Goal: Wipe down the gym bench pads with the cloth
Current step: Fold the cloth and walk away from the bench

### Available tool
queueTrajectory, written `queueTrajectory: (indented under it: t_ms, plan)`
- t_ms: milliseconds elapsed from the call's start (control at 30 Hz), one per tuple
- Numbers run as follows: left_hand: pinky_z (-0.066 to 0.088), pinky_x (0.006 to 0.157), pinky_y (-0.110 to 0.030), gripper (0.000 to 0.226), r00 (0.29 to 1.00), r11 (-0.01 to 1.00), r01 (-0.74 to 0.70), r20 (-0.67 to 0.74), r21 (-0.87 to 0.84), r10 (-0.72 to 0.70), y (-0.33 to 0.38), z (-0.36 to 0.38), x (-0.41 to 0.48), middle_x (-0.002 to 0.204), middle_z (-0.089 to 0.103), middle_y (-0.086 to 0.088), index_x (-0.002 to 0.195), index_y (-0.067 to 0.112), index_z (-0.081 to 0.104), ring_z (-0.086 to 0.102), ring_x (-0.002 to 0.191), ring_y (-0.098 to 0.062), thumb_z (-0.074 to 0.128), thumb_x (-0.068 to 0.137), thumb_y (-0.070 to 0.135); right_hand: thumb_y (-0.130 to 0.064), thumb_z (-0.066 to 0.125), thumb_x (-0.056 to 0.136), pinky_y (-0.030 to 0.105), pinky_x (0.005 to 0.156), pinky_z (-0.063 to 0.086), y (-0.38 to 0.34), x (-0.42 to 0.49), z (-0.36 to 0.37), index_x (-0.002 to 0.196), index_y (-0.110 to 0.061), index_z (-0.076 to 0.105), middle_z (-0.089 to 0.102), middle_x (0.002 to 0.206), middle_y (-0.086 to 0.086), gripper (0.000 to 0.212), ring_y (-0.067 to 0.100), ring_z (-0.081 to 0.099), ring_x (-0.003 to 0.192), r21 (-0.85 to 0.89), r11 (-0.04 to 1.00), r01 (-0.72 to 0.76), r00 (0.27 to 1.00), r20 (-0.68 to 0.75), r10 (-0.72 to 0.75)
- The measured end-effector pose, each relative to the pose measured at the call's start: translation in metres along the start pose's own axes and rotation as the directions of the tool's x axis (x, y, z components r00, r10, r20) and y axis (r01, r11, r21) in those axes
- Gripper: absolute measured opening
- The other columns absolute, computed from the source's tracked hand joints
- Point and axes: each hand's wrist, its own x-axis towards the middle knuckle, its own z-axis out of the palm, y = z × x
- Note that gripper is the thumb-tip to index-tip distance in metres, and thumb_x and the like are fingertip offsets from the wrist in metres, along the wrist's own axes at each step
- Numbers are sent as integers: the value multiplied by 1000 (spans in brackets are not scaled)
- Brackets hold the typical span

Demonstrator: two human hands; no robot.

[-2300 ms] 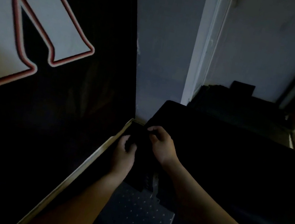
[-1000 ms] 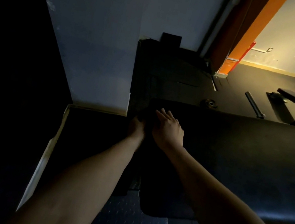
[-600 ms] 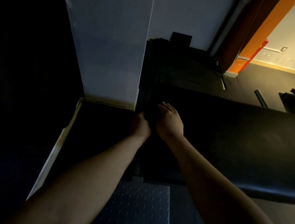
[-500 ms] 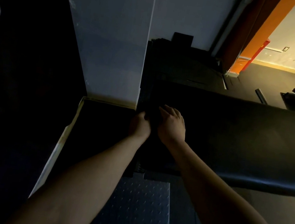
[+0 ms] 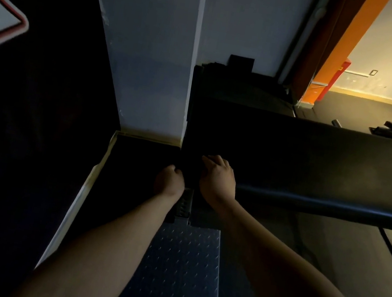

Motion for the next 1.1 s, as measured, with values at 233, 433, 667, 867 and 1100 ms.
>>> queueTrajectory:
  t_ms: [233, 433, 667, 867, 1100]
  plan:
    - [51, 92, -33, 35, 986, 960, 70, 162, -271, -26, -24, 48, -130, 126, 60, -10, 134, 14, 53, 60, 110, -24, 33, 109, 30, -21, 54, 98, 41, 96, 51, 31, -91, -34, 126, -24, 62, 62, 122, 1, 29, 18, 59, 110, 285, 949, -135, 989, 96, 112]
    - [25, 118, -41, 53, 917, 990, 32, 399, -134, 24, -10, 106, -246, 162, 27, -13, 160, 16, 19, 31, 146, -32, 35, 109, 24, -9, 51, 100, 7, 73, 51, 124, -222, -116, 128, -17, 59, 61, 114, -9, 31, -5, 59, 92, 459, 827, -326, 938, 43, 345]
    - [29, 116, -46, 62, 708, 997, -56, 702, -52, 77, -11, 196, -371, 162, 26, -13, 161, 25, 12, 31, 146, -34, 40, 107, 22, -18, 45, 104, 4, 57, 43, 205, -354, -175, 132, -18, 56, 61, 116, -2, 30, -5, 55, 78, 617, 569, -544, 748, 50, 661]
    - [41, 99, -41, 56, 494, 988, -148, 869, 53, 27, -3, 266, -432, 153, 42, -11, 158, 26, 25, 44, 136, -32, 44, 105, 26, -35, 48, 102, 41, 94, 55, 249, -434, -209, 131, -31, 52, 63, 119, -1, 29, 16, 64, 104, 836, 256, -486, 536, 54, 843]
    - [58, 87, -45, 29, 289, 956, -291, 956, 29, 59, 22, 329, -460, 112, 68, -9, 128, 21, 59, 67, 101, -27, 53, 100, 25, -16, 47, 102, 20, 66, 55, 291, -472, -243, 122, -28, 60, 64, 113, -2, 27, 11, 66, 93, 895, 204, -397, 305, -81, 949]
